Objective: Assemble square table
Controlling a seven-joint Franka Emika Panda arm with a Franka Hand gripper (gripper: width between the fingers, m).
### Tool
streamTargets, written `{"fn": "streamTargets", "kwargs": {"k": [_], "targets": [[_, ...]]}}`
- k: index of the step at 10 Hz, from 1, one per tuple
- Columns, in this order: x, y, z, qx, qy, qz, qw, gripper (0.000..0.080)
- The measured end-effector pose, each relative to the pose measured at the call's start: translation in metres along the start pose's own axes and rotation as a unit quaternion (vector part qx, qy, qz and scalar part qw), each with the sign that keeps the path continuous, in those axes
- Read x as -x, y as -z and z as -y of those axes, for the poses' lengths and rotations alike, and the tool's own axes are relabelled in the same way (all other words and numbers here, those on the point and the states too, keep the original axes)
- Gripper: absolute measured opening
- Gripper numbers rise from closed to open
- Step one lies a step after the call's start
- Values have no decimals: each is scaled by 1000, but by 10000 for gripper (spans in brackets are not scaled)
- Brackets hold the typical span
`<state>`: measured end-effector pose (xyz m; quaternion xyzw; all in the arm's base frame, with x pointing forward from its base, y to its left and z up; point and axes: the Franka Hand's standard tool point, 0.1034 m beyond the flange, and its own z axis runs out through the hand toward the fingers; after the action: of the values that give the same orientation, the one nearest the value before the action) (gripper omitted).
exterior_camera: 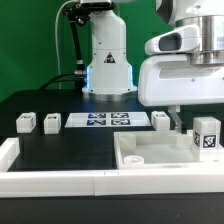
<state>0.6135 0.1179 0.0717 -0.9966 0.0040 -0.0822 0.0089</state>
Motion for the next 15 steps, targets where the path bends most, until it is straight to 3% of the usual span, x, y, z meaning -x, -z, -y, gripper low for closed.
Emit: {"fn": "streamTargets", "kwargs": {"k": [1,2,3,6,9,15], "targets": [[0,0,0,0,0,0,1000,391],[0,0,0,0,0,0,1000,391],[0,0,0,0,0,0,1000,290],[0,0,0,0,-16,0,1000,291],[0,0,0,-2,-135,-1,991,291],[0,-1,-23,16,-350,-7,936,304]]}}
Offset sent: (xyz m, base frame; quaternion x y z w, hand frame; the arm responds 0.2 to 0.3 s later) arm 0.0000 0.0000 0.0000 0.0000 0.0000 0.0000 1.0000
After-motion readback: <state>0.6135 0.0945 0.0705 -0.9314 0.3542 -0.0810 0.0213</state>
